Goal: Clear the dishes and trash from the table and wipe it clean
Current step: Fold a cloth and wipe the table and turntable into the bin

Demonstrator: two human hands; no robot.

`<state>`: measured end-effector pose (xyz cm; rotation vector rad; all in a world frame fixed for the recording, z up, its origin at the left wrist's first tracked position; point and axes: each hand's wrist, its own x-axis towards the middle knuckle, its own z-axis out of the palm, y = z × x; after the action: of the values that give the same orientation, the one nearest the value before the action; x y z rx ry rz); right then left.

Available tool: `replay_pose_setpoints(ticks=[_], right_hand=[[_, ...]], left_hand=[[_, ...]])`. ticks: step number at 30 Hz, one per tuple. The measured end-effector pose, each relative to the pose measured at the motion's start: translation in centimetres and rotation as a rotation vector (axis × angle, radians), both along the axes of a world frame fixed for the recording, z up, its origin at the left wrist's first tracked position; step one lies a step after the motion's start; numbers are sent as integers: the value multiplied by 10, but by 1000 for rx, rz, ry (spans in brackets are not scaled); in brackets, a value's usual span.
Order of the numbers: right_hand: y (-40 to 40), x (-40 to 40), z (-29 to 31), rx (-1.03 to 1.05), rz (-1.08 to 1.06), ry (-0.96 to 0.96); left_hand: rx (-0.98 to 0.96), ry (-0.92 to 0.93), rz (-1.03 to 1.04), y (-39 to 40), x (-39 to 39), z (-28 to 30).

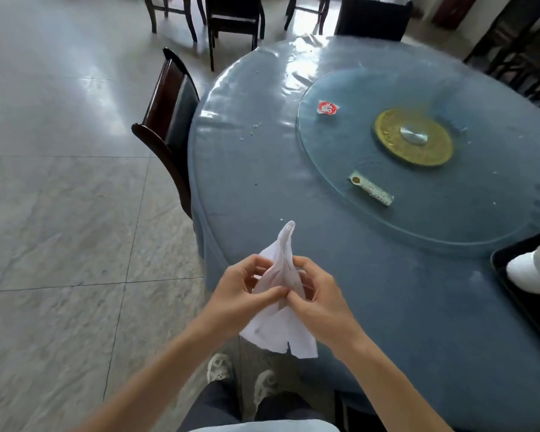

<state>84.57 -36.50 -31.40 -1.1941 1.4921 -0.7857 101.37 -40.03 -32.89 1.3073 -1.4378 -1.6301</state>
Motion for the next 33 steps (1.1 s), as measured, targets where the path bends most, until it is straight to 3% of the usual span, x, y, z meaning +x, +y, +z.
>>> replay_pose_setpoints(ticks=[3,6,13,16,20,24,27,33], right_hand=[[0,-19,3,30,53,69],[0,-58,7,29,115,263],[-3,-191,4,127,242,586],[-5,-239,1,220,454,623],[-7,-283,0,364,680,666],[-35,-321,-31,339,708,775],[-72,-338,-83,325,686,837],[-94,-320,-184,116,382,1048]], left_hand=[[-35,8,-137,-9,5,-11],[-41,-5,-210,-21,11,-20],[-268,-364,-333,-34,19,-33],[-242,-447,-450,-16,6,-40],[-145,-408,-567,14,-35,-47],[-113,-413,-494,11,-76,-71],[-154,-519,-361,-11,-97,-120],[-348,-1042,80,-18,-143,-179]])
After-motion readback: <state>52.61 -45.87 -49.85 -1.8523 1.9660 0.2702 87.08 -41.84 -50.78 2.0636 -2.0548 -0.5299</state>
